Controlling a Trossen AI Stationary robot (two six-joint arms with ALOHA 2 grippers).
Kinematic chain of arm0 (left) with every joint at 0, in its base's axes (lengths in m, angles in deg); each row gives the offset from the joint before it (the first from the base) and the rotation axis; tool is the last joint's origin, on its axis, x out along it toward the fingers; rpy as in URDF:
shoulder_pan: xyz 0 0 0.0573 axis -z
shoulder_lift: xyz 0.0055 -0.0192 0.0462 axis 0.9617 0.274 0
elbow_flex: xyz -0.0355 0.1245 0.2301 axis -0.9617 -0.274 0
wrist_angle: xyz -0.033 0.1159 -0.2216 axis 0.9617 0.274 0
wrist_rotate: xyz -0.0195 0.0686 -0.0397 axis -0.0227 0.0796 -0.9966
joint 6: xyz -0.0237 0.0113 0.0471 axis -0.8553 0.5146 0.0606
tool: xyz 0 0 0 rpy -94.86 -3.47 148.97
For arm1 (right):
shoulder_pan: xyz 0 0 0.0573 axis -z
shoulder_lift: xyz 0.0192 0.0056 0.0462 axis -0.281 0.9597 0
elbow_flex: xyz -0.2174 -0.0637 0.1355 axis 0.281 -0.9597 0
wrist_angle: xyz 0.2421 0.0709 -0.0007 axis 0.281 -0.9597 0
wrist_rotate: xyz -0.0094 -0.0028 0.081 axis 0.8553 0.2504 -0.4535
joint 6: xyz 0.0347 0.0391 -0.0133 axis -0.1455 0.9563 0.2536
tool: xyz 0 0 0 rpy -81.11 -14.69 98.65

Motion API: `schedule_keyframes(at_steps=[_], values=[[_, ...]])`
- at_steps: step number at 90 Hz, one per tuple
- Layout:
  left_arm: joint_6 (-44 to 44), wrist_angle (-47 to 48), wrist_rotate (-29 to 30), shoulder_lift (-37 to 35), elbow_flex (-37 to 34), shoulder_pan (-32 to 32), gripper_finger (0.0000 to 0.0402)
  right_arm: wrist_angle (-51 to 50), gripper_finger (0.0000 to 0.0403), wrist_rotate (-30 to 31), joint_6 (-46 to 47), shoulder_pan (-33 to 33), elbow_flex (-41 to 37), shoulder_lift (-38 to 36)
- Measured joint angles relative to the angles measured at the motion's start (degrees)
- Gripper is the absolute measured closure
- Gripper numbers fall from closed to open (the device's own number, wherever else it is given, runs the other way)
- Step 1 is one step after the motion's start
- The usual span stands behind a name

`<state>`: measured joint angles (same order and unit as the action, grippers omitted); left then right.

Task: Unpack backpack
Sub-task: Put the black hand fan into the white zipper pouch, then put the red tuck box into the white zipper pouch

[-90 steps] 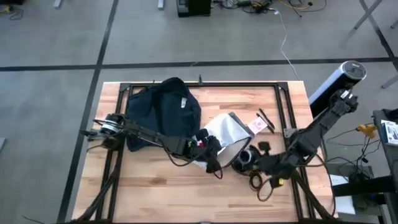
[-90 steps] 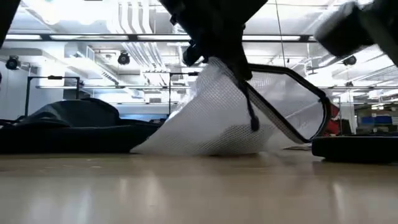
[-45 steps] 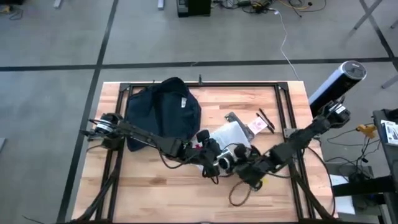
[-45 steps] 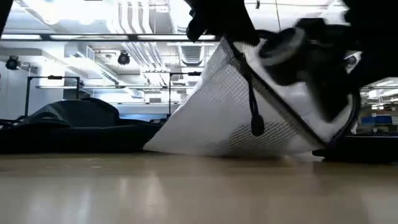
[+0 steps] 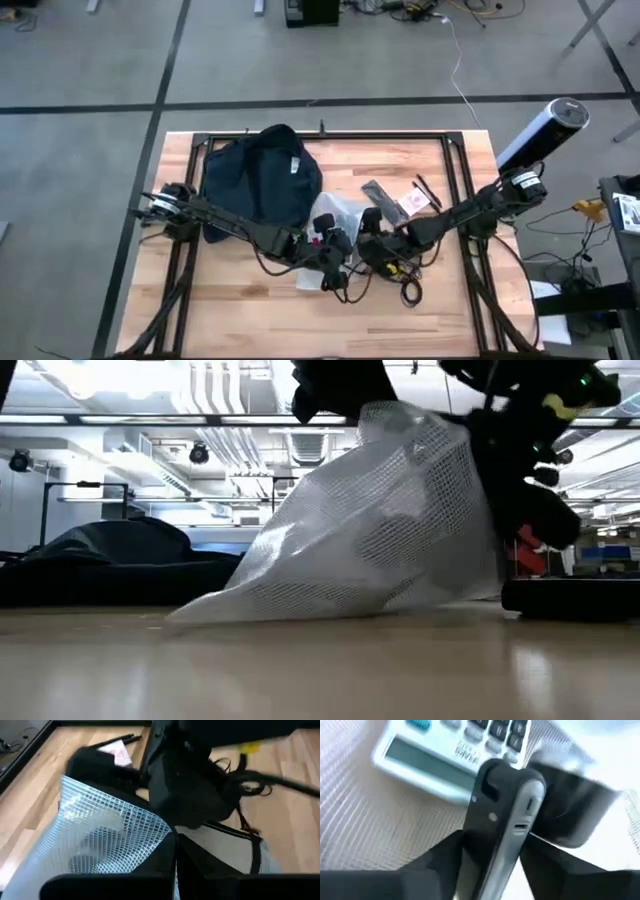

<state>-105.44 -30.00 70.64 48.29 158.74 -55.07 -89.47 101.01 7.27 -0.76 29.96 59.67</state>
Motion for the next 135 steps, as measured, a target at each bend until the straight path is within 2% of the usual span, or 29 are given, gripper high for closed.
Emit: schedule_keyframes(at_steps=[13, 29, 35, 41, 48, 55, 72, 92, 96, 106, 110, 122, 135], values=[[-0.1, 0.2, 0.0, 0.12, 0.0, 0.07, 0.0402, 1.84, 0.0181, 2.28, 0.31, -0.6, 1.65, -1.01], [-0.81, 1.97, 0.01, 0.36, -0.11, 0.09, 0.0402, -1.13, 0.0184, 9.54, 2.42, -3.92, 1.73, -4.03], [-1.35, 2.44, 0.03, 0.36, -0.11, 0.14, 0.0402, -4.51, 0.0194, 8.12, 3.99, -5.88, 1.73, -5.56], [-1.54, 2.85, 0.03, 0.37, -0.11, 0.24, 0.0402, -8.48, 0.0205, 2.78, 6.56, -7.75, 1.73, -6.54], [-1.59, 2.96, 0.07, 0.4, -0.11, 0.33, 0.0402, -12.4, 0.0223, -2.0, 10.03, -9.2, 1.6, -7.02], [-1.64, 2.89, 0.08, 0.41, -0.11, 0.38, 0.0402, -13.42, 0.0254, -3.64, 11.83, -9.78, 1.28, -6.86], [-1.66, 2.61, 0.14, 0.42, -0.17, 0.58, 0.0402, -13.67, 0.0385, -4.17, 7.31, -8.58, 0.04, -4.31], [-1.0, 2.58, 0.25, 0.42, -0.2, 1.08, 0.0402, -12.63, 0.0401, -7.64, 1.54, -2.02, -0.12, 0.46], [-0.82, 2.58, 0.22, 0.42, -0.2, 1.1, 0.0402, -10.48, 0.04, -5.02, 0.54, -0.87, -0.12, 1.86], [-0.63, 3.17, 0.26, 0.42, -0.2, 1.1, 0.0402, -4.05, 0.0402, 10.69, -3.12, -0.95, -0.14, 3.64], [-0.61, 3.49, 0.27, 0.42, -0.2, 1.08, 0.0402, -1.16, 0.0402, 14.84, -5.37, -2.21, -0.12, 3.61], [-1.0, 4.28, 0.25, 0.4, -0.2, 1.1, 0.0402, 0.52, 0.0403, 16.85, -8.39, -5.58, -0.12, 1.97], [-2.36, 4.7, 0.25, 0.43, -0.2, 1.53, 0.0402, -9.19, 0.0403, 17.53, -0.54, -8.24, -0.11, -2.11]])
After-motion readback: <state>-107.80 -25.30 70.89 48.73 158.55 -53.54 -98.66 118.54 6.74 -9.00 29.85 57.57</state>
